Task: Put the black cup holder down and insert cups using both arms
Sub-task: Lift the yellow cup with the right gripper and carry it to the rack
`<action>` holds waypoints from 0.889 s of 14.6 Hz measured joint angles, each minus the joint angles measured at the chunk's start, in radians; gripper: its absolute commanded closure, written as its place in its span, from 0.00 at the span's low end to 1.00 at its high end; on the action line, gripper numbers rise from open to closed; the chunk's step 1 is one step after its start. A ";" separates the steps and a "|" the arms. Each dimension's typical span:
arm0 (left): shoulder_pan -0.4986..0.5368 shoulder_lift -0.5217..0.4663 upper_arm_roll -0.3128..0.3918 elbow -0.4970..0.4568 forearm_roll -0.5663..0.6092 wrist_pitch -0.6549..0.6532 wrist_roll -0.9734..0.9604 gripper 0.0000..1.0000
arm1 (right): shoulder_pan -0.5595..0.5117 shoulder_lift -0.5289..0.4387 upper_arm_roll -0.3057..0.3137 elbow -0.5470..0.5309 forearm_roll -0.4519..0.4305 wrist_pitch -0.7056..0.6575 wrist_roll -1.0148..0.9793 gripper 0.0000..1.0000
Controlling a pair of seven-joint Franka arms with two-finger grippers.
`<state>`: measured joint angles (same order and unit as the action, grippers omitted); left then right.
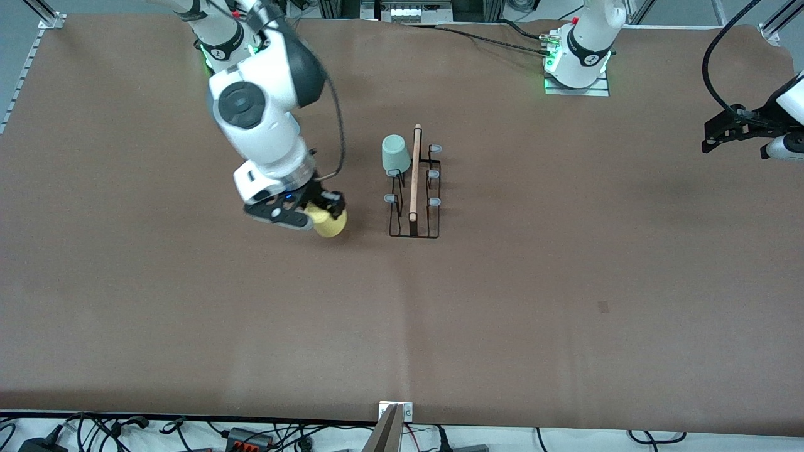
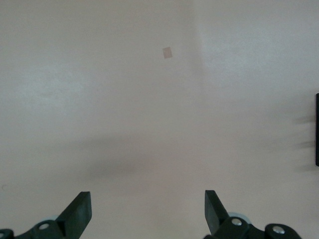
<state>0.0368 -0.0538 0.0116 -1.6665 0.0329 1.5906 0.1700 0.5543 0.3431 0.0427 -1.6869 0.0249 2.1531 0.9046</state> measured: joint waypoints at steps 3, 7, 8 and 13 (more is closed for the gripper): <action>0.000 0.000 0.000 0.000 0.000 0.000 0.000 0.00 | 0.071 0.037 0.033 0.068 -0.024 -0.043 0.194 0.86; 0.000 0.000 0.000 0.000 0.000 0.000 0.000 0.00 | 0.121 0.087 0.064 0.082 -0.116 -0.046 0.330 0.85; 0.000 0.000 0.000 0.000 0.000 0.000 0.000 0.00 | 0.125 0.104 0.064 0.082 -0.127 -0.045 0.337 0.84; 0.000 0.000 0.000 0.000 -0.008 0.000 0.000 0.00 | 0.122 0.162 0.061 0.096 -0.131 0.002 0.339 0.80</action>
<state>0.0369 -0.0537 0.0117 -1.6663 0.0247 1.5906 0.1700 0.6767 0.5046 0.1039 -1.5907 -0.1058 2.1554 1.2434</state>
